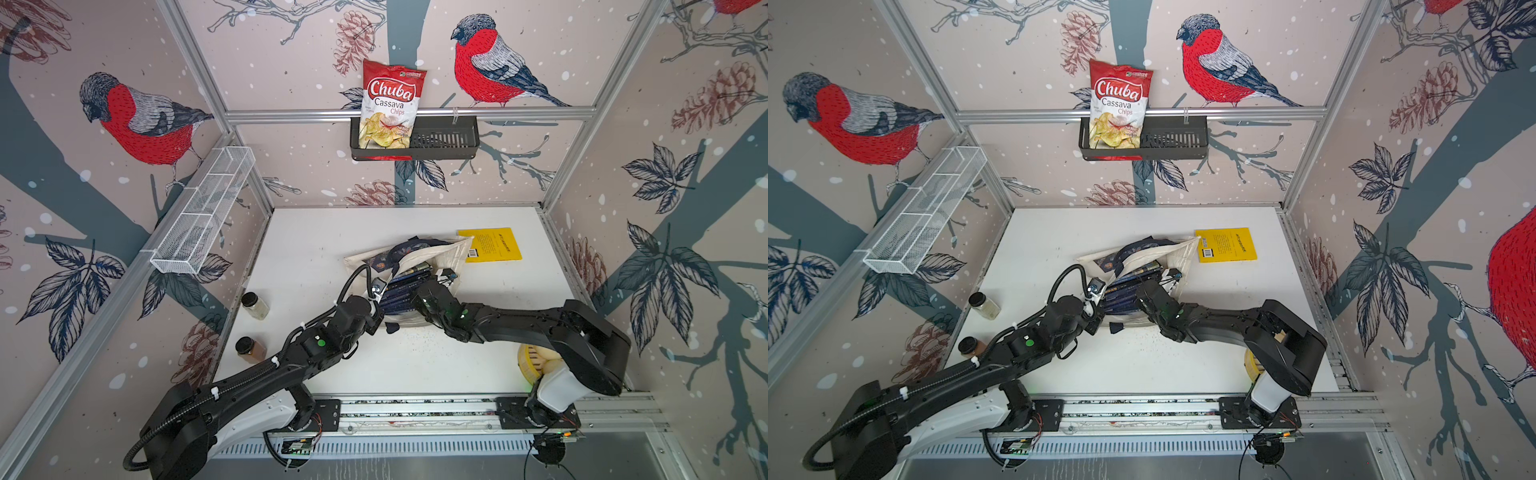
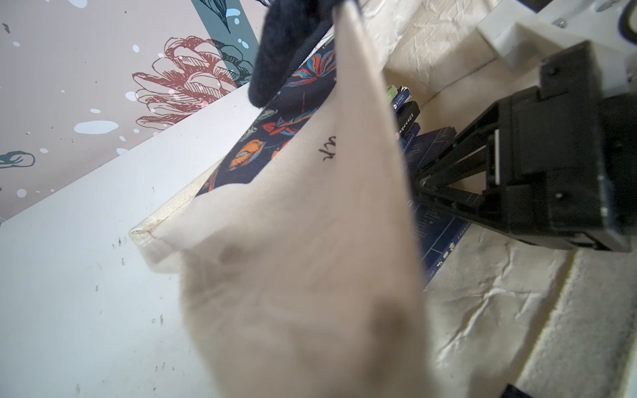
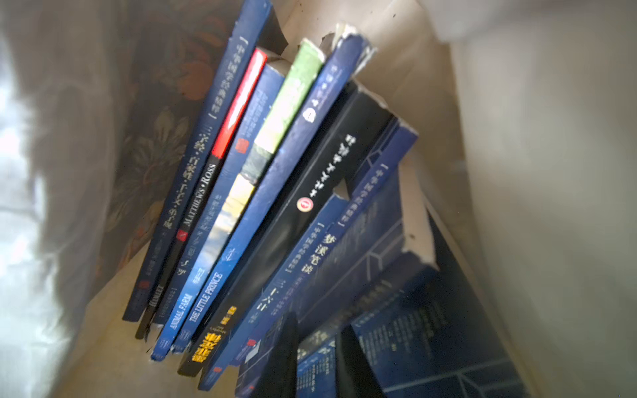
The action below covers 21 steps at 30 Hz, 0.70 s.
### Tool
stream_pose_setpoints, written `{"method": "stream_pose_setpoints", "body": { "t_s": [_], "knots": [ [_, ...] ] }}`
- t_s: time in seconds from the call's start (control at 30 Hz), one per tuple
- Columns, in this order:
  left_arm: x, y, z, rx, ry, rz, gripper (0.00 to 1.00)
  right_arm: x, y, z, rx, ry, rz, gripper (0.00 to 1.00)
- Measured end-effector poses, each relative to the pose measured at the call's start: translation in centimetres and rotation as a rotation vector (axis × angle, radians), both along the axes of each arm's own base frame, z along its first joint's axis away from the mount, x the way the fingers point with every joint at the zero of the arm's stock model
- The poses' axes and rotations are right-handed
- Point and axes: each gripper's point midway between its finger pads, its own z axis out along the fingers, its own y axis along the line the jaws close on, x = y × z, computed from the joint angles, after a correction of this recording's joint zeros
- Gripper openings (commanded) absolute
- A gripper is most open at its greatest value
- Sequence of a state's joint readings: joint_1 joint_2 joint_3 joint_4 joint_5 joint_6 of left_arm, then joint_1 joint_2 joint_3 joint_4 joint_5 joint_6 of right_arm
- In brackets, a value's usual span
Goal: Take out the books from the canvas bag
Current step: Pick up the book from the canvas bag.
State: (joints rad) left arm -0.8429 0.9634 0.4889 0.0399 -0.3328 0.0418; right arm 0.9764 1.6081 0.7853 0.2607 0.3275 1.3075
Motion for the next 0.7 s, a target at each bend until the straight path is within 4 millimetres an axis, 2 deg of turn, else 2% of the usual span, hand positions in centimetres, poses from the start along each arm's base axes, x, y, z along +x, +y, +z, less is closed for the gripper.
{"method": "stream_pose_setpoints", "body": {
  "t_s": [0.17, 0.23, 0.3, 0.47, 0.53, 0.6, 0.7],
  "knots": [
    [-0.1, -0.3, 0.0, -0.004, 0.006, -0.014, 0.00, 1.2, -1.1, -1.4, -0.033, 0.018, -0.020, 0.25],
    [-0.2, -0.2, -0.1, -0.003, 0.007, -0.014, 0.00, 1.4, -0.9, -1.4, -0.035, 0.012, -0.018, 0.32],
    [-0.2, -0.2, -0.1, -0.003, 0.007, -0.013, 0.00, 1.7, -0.7, -1.3, -0.036, 0.005, -0.018, 0.33],
    [-0.1, -0.2, -0.1, 0.000, 0.007, -0.009, 0.00, 2.5, 0.0, -1.6, -0.041, -0.007, -0.023, 0.20],
    [-0.2, -0.1, -0.2, 0.002, 0.010, -0.011, 0.00, 2.8, 0.3, -1.4, -0.016, -0.012, -0.031, 0.07],
    [-0.3, -0.1, -0.4, 0.009, 0.019, -0.014, 0.00, 2.9, 0.5, -1.0, 0.005, -0.019, -0.036, 0.00],
    [-0.4, 0.0, -0.2, 0.006, 0.016, -0.013, 0.00, 2.5, 0.7, -0.1, 0.011, -0.030, -0.031, 0.00]
  ]
}}
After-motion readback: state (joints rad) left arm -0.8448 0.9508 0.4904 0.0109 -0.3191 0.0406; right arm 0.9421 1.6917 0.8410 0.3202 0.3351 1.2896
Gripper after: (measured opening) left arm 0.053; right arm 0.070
